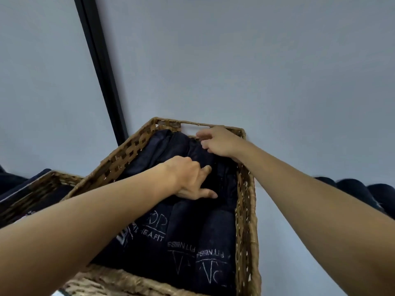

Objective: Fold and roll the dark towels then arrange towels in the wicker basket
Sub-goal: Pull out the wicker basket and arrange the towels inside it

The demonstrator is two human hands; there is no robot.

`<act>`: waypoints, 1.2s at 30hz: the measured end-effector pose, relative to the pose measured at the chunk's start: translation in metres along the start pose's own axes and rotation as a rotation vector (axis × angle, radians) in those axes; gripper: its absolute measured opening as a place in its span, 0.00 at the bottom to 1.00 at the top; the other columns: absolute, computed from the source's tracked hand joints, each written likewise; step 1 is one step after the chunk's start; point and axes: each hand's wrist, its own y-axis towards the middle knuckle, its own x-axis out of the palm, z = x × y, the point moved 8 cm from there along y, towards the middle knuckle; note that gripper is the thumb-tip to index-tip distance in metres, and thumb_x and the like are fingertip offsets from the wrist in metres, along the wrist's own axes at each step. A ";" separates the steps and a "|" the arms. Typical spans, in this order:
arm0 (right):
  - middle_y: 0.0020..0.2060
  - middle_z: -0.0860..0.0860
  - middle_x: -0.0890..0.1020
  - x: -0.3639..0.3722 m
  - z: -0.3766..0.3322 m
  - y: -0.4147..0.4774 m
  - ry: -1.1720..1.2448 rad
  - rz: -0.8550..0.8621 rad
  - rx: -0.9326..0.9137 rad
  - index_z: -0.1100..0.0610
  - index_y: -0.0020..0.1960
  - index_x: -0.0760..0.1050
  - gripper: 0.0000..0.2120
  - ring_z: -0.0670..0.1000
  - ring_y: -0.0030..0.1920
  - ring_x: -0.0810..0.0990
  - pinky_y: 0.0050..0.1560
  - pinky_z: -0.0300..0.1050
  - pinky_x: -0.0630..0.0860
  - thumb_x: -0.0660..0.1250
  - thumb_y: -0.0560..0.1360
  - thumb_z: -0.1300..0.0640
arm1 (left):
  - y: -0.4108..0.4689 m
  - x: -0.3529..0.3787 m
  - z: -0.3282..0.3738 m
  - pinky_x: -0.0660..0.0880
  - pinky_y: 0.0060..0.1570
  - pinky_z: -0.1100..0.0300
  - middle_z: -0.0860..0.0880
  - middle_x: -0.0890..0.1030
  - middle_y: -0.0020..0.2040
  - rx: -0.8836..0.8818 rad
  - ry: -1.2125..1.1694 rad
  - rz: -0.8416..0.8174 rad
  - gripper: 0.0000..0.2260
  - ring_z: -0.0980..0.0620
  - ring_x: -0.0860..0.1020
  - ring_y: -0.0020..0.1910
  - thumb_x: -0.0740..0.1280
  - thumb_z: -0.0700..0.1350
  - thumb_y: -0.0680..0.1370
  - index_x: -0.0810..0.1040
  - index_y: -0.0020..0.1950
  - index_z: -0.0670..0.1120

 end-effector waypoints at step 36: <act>0.43 0.61 0.82 -0.101 0.212 -0.208 0.653 0.429 0.642 0.66 0.56 0.73 0.14 0.56 0.38 0.83 0.29 0.44 0.79 0.69 0.75 0.58 | 0.085 -0.121 0.193 0.71 0.52 0.54 0.39 0.75 0.66 -0.064 -0.926 -0.126 0.16 0.40 0.75 0.62 0.53 0.41 0.83 0.72 0.67 0.37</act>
